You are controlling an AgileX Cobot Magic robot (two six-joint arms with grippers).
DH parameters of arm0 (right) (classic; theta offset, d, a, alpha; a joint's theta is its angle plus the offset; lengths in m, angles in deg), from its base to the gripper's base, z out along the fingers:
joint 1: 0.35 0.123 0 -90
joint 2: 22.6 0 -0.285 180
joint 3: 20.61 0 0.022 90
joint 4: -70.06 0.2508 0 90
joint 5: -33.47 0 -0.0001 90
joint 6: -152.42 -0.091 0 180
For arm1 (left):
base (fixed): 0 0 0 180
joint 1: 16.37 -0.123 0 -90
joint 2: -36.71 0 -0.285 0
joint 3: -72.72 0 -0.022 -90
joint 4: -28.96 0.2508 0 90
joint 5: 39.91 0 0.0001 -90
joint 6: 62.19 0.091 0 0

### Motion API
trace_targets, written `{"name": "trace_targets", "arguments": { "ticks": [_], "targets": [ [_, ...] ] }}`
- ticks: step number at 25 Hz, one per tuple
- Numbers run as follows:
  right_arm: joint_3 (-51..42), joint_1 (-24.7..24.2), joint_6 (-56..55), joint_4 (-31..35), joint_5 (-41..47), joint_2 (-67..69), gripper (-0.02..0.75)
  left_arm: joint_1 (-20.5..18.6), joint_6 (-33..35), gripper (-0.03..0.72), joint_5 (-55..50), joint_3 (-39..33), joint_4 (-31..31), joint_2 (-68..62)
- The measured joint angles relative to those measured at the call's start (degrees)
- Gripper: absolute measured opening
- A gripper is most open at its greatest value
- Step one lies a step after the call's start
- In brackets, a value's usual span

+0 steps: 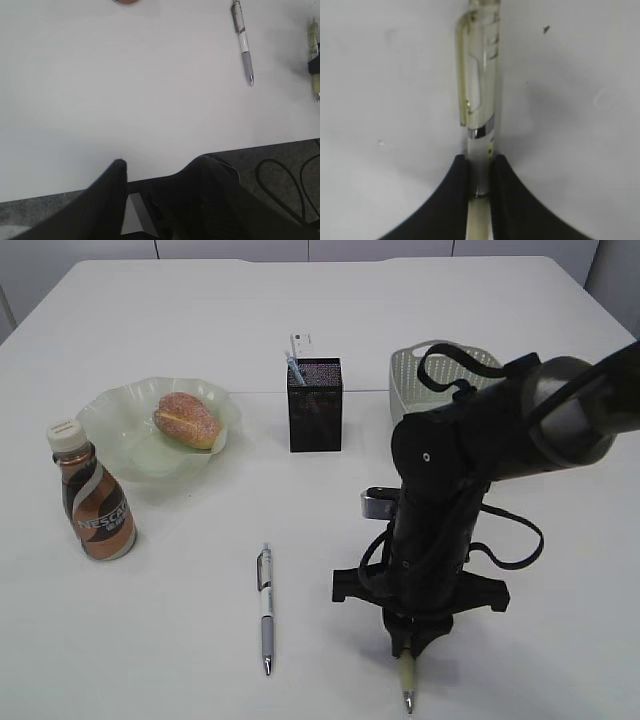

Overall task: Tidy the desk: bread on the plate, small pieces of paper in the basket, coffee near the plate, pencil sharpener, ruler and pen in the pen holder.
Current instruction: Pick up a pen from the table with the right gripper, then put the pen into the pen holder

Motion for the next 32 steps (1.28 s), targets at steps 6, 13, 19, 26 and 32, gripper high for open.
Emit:
{"name": "trace_targets", "arguments": {
  "ticks": [6, 13, 19, 26, 32],
  "targets": [
    [6.26, 0.0, 11.41, -0.22, 9.43, 0.0, 0.057, 0.0, 0.0, 0.352, 0.0, 0.0, 0.0, 0.0],
    [13.28, 0.0, 21.94, 2.89, 16.44, -1.23, 0.057, 0.0, 0.0, 0.351, 0.0, 0.0, -0.13, 0.0],
    [13.12, 0.0, 25.19, 2.89, 17.47, -6.79, 0.057, 0.0, 0.0, 0.35, 0.0, 0.0, -0.13, 0.0],
    [3.8, 0.0, 25.6, 2.89, 6.52, -19.19, 0.057, 0.0, 0.0, 0.35, 0.0, 0.0, -0.53, 0.0],
    [-9.89, 0.0, 25.69, 0.2, -8.04, -31.55, 0.057, 0.0, 0.0, 0.349, 0.0, 0.0, -0.64, 0.0]
  ]
}}
